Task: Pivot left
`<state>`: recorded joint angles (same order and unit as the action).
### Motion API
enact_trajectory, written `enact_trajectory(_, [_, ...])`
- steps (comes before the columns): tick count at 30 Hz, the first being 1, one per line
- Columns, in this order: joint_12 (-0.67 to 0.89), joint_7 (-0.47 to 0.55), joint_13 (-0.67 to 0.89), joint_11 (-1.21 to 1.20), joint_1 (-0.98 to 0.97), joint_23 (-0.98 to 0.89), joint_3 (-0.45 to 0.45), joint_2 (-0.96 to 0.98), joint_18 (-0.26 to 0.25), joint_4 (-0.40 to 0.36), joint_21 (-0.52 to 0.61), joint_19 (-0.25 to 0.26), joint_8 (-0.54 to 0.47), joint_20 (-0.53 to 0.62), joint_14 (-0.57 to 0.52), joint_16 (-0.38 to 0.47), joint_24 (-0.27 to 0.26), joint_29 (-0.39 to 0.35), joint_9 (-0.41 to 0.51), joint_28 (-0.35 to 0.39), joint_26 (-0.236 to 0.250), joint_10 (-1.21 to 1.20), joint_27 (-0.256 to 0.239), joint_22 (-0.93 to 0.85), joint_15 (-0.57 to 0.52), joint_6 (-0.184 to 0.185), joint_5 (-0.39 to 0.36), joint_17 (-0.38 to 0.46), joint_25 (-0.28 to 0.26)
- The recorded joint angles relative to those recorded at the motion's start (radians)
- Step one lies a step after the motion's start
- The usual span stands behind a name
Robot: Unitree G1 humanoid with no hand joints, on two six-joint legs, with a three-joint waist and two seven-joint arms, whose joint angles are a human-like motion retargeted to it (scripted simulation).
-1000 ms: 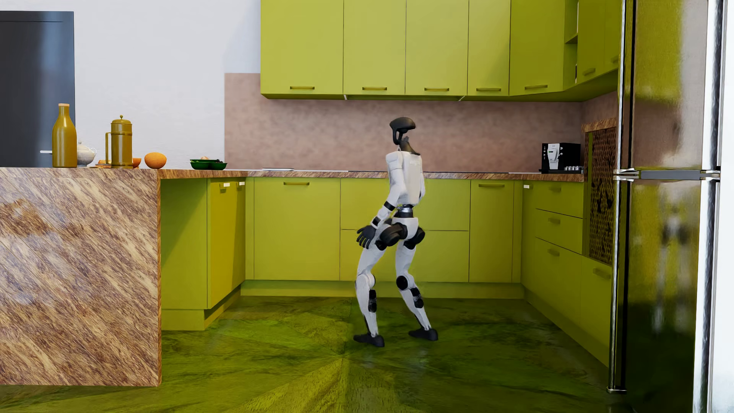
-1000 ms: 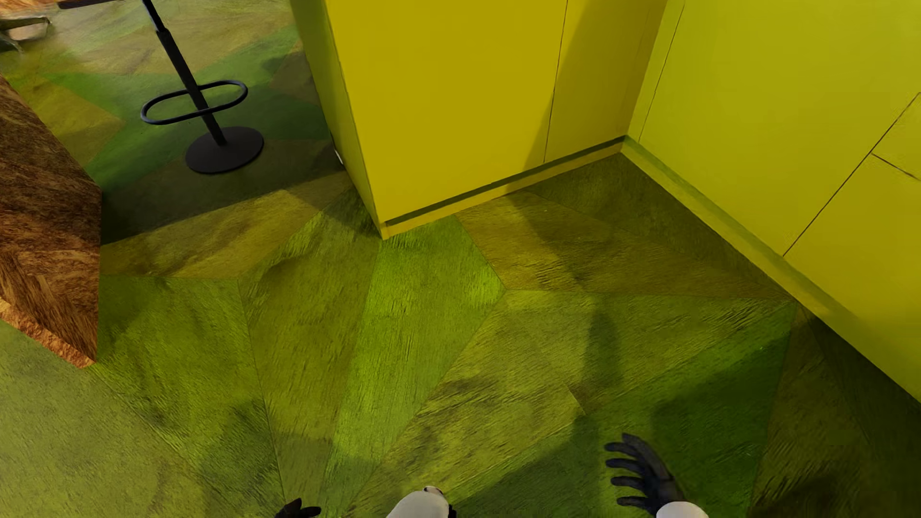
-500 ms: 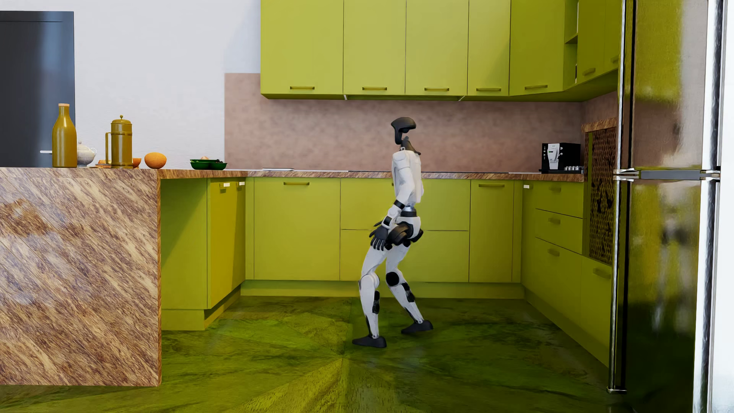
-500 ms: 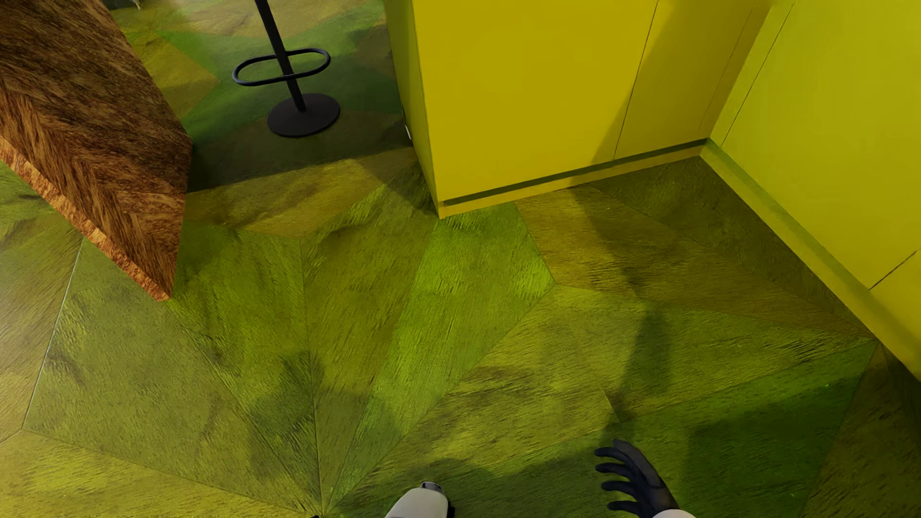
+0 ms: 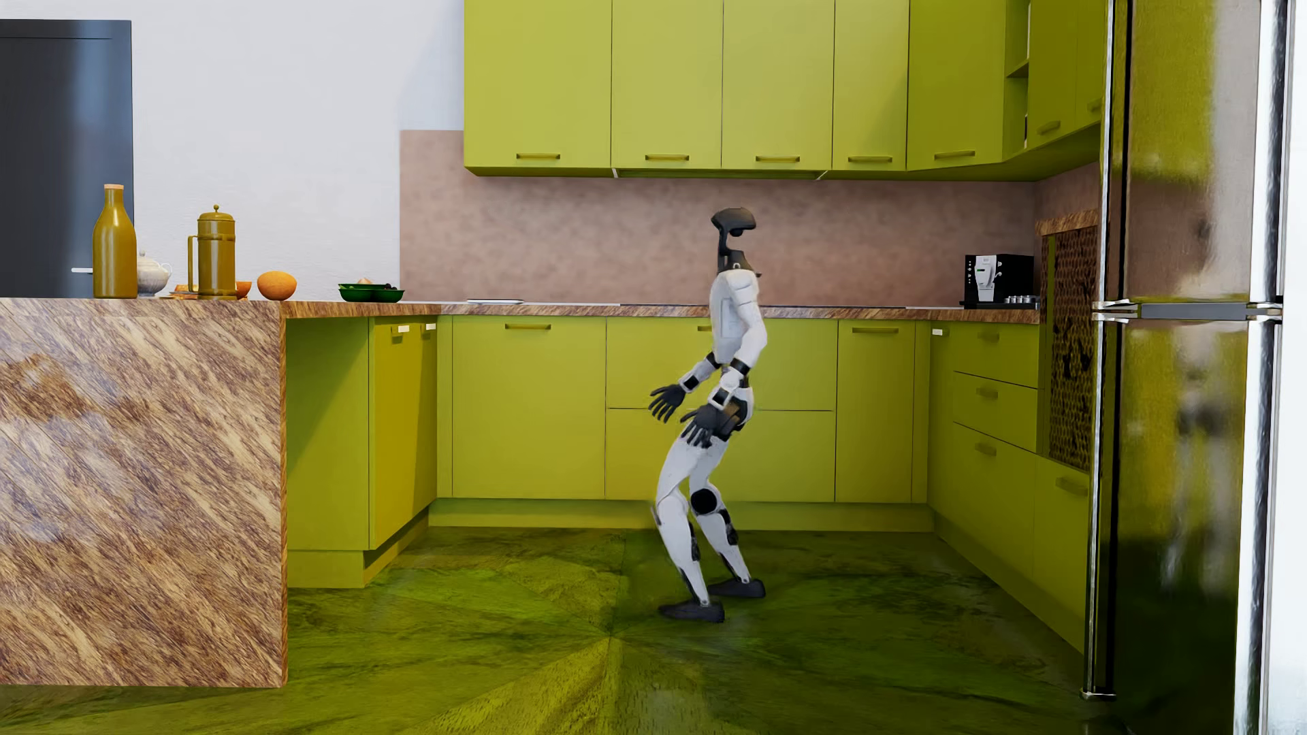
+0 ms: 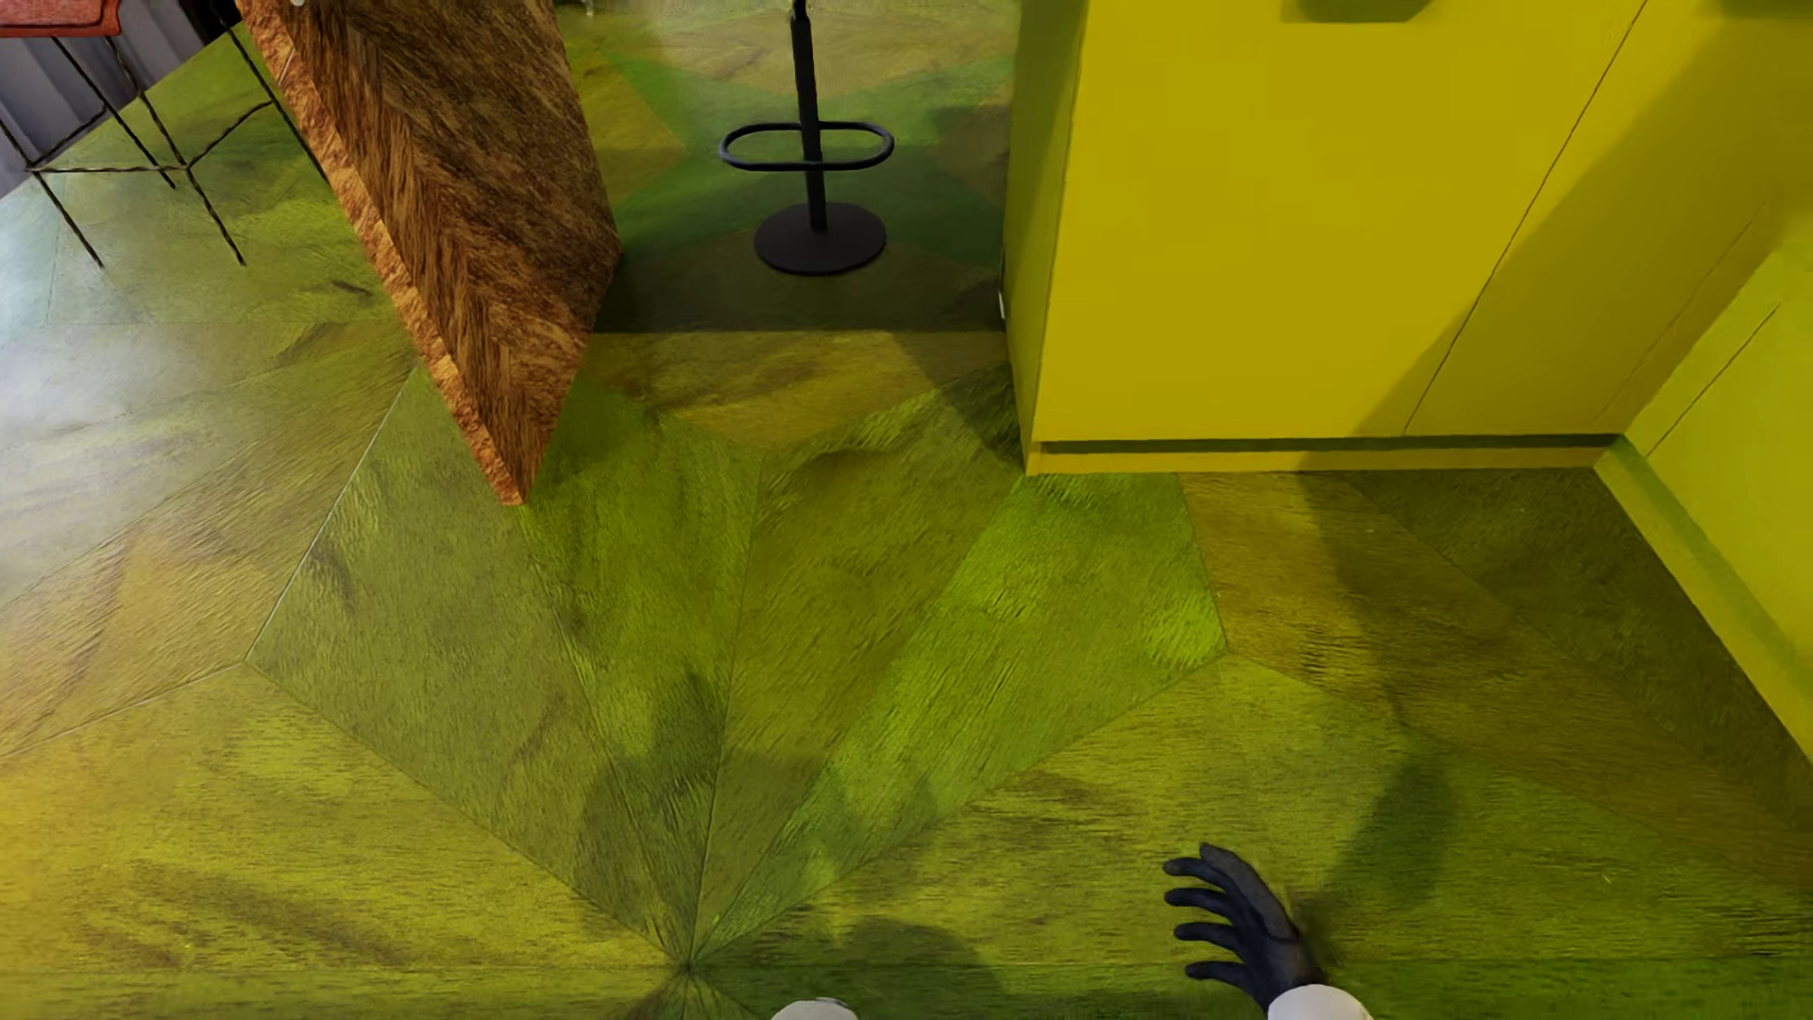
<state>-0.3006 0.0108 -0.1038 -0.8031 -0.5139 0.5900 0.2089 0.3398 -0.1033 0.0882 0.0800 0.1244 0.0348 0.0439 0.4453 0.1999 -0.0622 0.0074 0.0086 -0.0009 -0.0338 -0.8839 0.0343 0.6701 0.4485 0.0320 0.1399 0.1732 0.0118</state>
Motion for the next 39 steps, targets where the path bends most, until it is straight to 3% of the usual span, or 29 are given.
enact_trajectory(1, [0.022,0.013,-0.013,-0.070,0.000,-0.018,-0.020,0.030,0.055,-0.020,0.012,0.002,-0.015,-0.012,-0.099,0.023,0.045,-0.009,0.009,0.000,-0.022,0.018,-0.004,0.019,-0.005,-0.005,0.003,-0.014,-0.004])
enact_trajectory(2, [0.025,0.031,-0.028,-0.162,-0.014,-0.030,-0.048,0.085,0.055,-0.049,0.009,-0.010,-0.061,-0.024,-0.118,0.020,0.070,-0.015,0.012,0.003,-0.034,0.034,0.001,0.026,-0.047,-0.031,-0.010,-0.038,-0.006])
enact_trajectory(4, [-0.029,0.043,-0.062,-0.050,-0.015,-0.003,-0.058,0.120,0.052,-0.091,-0.036,-0.054,-0.069,-0.009,-0.162,-0.031,0.041,0.011,0.008,0.025,-0.021,0.104,-0.007,-0.013,-0.028,-0.091,-0.052,0.000,0.010])
enact_trajectory(5, [-0.019,0.061,-0.085,-0.021,-0.008,0.021,-0.036,0.102,0.048,-0.096,-0.038,-0.054,-0.059,-0.011,-0.137,-0.043,0.018,0.024,0.013,0.049,-0.012,0.120,-0.013,-0.008,-0.039,-0.086,-0.056,0.030,0.020])
enact_trajectory(8, [0.041,0.002,-0.062,0.052,-0.021,0.011,0.034,0.048,0.197,-0.019,-0.013,-0.064,0.019,0.024,-0.009,-0.066,-0.020,0.026,0.014,0.026,-0.070,0.082,0.045,-0.043,-0.065,-0.015,-0.045,0.044,0.014])
enact_trajectory(9, [0.029,-0.005,-0.028,0.035,-0.025,0.001,0.012,0.051,0.102,-0.003,-0.008,-0.061,0.028,0.018,-0.006,-0.040,-0.015,0.021,0.005,-0.007,-0.083,0.069,0.052,-0.028,-0.051,0.006,-0.039,0.032,0.007])
enact_trajectory(10, [0.042,-0.008,-0.014,0.006,-0.010,-0.016,-0.004,0.049,-0.008,0.005,-0.004,-0.058,0.025,0.010,-0.118,-0.013,-0.006,0.009,0.014,-0.031,-0.095,0.093,0.040,-0.006,-0.032,0.019,-0.033,0.008,-0.006])
enact_trajectory(11, [0.079,0.003,-0.031,-0.058,-0.006,-0.032,-0.019,0.072,0.043,-0.022,0.005,-0.051,0.016,-0.014,-0.183,-0.006,0.008,-0.006,0.026,-0.046,-0.103,0.114,0.006,-0.002,-0.034,0.017,-0.018,0.000,-0.022])
enact_trajectory(12, [0.068,0.015,-0.036,-0.083,0.001,-0.022,-0.031,0.081,0.042,-0.037,0.016,-0.050,-0.015,-0.004,-0.194,-0.018,0.012,-0.015,0.033,-0.047,-0.080,0.132,-0.013,-0.003,-0.050,0.011,-0.027,-0.006,-0.031])
enact_trajectory(14, [0.021,0.036,-0.079,-0.013,0.005,-0.036,-0.017,0.045,0.035,-0.080,0.000,-0.047,-0.072,-0.010,-0.230,-0.067,0.007,-0.013,0.030,-0.042,-0.011,0.179,-0.003,-0.021,0.005,-0.031,-0.028,0.007,-0.035])
enact_trajectory(15, [0.030,0.049,-0.071,0.015,0.005,0.016,0.024,0.030,0.058,-0.082,-0.024,-0.029,-0.052,0.021,-0.211,-0.067,-0.001,-0.003,0.026,-0.005,0.021,0.188,0.013,-0.021,-0.007,-0.026,-0.025,0.034,-0.031])
enact_trajectory(17, [0.022,0.022,-0.034,0.032,-0.010,0.017,0.029,-0.006,0.196,-0.056,-0.037,-0.039,-0.011,-0.009,-0.094,-0.075,-0.015,0.012,0.033,0.004,0.047,0.111,0.043,-0.058,-0.007,-0.003,-0.020,0.044,-0.020])
enact_trajectory(18, [0.027,0.019,-0.027,0.004,-0.022,0.019,0.018,0.007,0.076,-0.046,-0.022,-0.035,-0.008,0.018,-0.091,-0.052,-0.001,0.011,0.020,-0.011,0.046,0.096,0.029,-0.039,0.011,-0.001,-0.015,0.027,-0.012])
enact_trajectory(19, [0.061,0.017,-0.034,-0.051,-0.022,-0.009,0.001,0.017,0.052,-0.040,-0.020,-0.029,-0.001,0.013,-0.141,-0.054,0.014,0.008,0.027,-0.030,0.031,0.085,0.021,-0.018,0.016,0.012,-0.009,0.009,-0.003])
enact_trajectory(20, [0.096,0.031,-0.038,-0.211,-0.033,-0.020,-0.030,0.106,0.048,-0.060,-0.011,-0.033,-0.019,0.018,-0.201,-0.038,0.026,0.004,0.028,-0.043,0.018,0.098,0.013,0.007,-0.060,0.000,0.001,-0.020,0.009])
enact_trajectory(21, [0.047,0.042,-0.017,-0.243,-0.029,0.010,-0.074,0.153,0.043,-0.063,-0.010,-0.049,-0.067,0.024,-0.214,-0.024,0.021,0.017,0.026,-0.046,0.021,0.118,0.015,0.007,-0.123,-0.016,-0.037,-0.021,0.019])
enact_trajectory(22, [-0.006,0.041,-0.004,-0.150,-0.021,0.007,-0.122,0.164,0.035,-0.063,-0.045,-0.066,-0.091,0.024,-0.213,-0.026,0.001,0.041,0.026,-0.041,0.023,0.134,0.025,0.000,-0.105,-0.036,-0.059,-0.010,0.026])
enact_trajectory(23, [-0.024,0.033,-0.013,-0.026,-0.018,0.035,-0.142,0.143,0.065,-0.066,-0.078,-0.047,-0.096,-0.016,-0.187,-0.046,-0.015,0.066,0.029,-0.020,0.020,0.122,0.006,-0.034,-0.100,-0.050,-0.057,0.018,0.027])
enact_trajectory(24, [0.026,0.035,-0.057,-0.025,-0.014,0.026,-0.125,0.138,0.049,-0.050,-0.076,-0.017,-0.089,-0.006,-0.177,-0.050,-0.007,0.080,0.027,-0.014,0.004,0.115,-0.004,-0.028,-0.102,-0.039,-0.065,0.035,0.017])
enact_trajectory(26, [0.093,0.027,-0.078,0.028,0.006,0.038,-0.129,0.114,0.049,-0.035,-0.054,-0.048,-0.086,0.020,-0.191,-0.053,0.026,0.089,0.008,-0.034,-0.044,0.153,0.008,-0.036,-0.129,-0.022,-0.075,0.047,-0.017])
enact_trajectory(28, [0.141,0.022,-0.060,0.063,0.036,-0.004,-0.144,0.088,0.049,-0.033,-0.057,-0.047,-0.085,0.001,-0.237,-0.045,0.032,0.061,0.004,-0.074,-0.082,0.200,0.022,-0.030,-0.145,-0.009,-0.073,0.022,-0.043])
enact_trajectory(29, [0.127,0.017,-0.053,0.078,0.044,-0.017,-0.146,0.086,0.032,-0.029,-0.053,-0.048,-0.084,-0.009,-0.256,-0.034,0.028,0.043,-0.010,-0.085,-0.087,0.227,0.011,-0.038,-0.151,-0.011,-0.073,0.004,-0.042])
enact_trajectory(32, [0.093,-0.004,-0.058,0.093,0.079,-0.002,-0.120,0.059,0.042,-0.021,-0.057,-0.051,-0.090,0.017,-0.257,-0.025,0.018,0.013,-0.006,-0.068,-0.089,0.249,-0.044,-0.023,-0.149,-0.017,-0.071,0.019,-0.024])
enact_trajectory(37, [0.055,-0.002,-0.031,0.123,0.096,0.010,-0.112,0.033,0.035,-0.023,-0.051,-0.046,-0.082,0.015,-0.261,-0.058,0.015,0.059,0.015,-0.031,-0.101,0.269,-0.011,-0.038,-0.151,-0.018,-0.066,0.027,-0.015])
enact_trajectory(39, [0.096,0.002,-0.057,0.124,0.095,0.008,-0.108,0.030,0.035,-0.026,-0.058,-0.046,-0.077,-0.007,-0.256,-0.043,0.042,0.080,0.021,-0.038,-0.095,0.268,-0.002,-0.027,-0.145,-0.027,-0.062,0.011,-0.009])
